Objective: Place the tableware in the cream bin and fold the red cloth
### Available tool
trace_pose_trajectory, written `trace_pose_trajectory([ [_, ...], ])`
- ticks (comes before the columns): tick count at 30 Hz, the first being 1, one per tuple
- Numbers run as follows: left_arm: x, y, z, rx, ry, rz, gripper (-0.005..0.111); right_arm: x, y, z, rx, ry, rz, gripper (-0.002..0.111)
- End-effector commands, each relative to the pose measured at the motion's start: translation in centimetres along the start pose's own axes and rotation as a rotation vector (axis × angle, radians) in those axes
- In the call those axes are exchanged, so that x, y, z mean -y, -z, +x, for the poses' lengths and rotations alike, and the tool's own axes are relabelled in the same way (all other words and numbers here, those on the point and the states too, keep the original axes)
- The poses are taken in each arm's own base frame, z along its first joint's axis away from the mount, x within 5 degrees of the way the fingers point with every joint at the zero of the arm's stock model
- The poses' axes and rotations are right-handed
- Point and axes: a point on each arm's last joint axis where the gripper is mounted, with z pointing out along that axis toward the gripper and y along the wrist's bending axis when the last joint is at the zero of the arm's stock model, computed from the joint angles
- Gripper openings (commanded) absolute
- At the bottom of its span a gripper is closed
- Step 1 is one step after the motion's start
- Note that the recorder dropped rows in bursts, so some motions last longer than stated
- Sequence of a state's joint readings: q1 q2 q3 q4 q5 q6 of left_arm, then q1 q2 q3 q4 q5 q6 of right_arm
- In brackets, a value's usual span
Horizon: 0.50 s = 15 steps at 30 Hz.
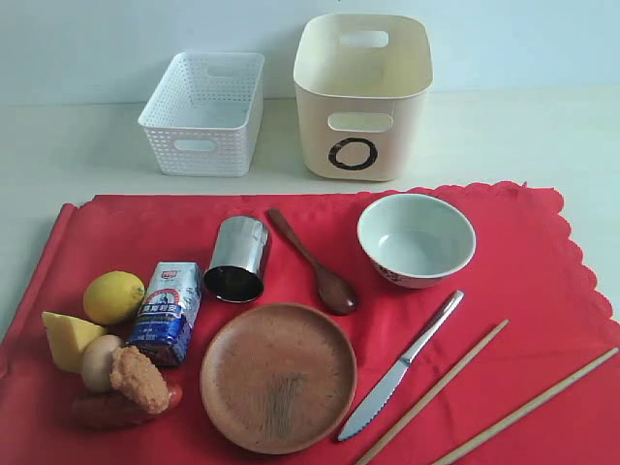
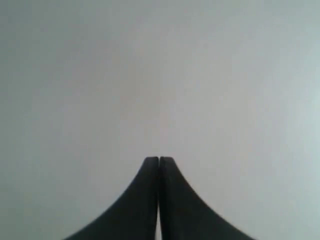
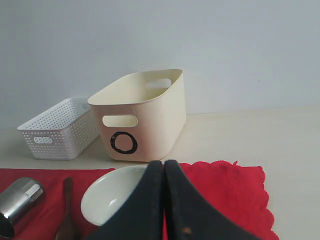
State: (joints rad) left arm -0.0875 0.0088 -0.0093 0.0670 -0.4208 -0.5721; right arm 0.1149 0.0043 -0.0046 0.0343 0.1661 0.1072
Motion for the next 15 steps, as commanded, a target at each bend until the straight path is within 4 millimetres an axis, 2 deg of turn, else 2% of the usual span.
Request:
trace_pose_trajectory([
  [1, 0.7, -1.3, -1.1, -0.004, -0.021, 0.010, 0.002, 0.0, 0.0, 0.0, 0.010, 0.010, -0.001, 0.000],
  [6, 0.5, -3.9, -0.3, -0.149, -0.084, -0.025, 0.002, 0.0, 0.0, 0.0, 0.010, 0.008, -0.001, 0.000],
  [15, -0.7, -8.5, 4.2, -0.534, -0.146, -0.036, 0.002, 0.0, 0.0, 0.0, 0.010, 0.008, -0.001, 0.000],
])
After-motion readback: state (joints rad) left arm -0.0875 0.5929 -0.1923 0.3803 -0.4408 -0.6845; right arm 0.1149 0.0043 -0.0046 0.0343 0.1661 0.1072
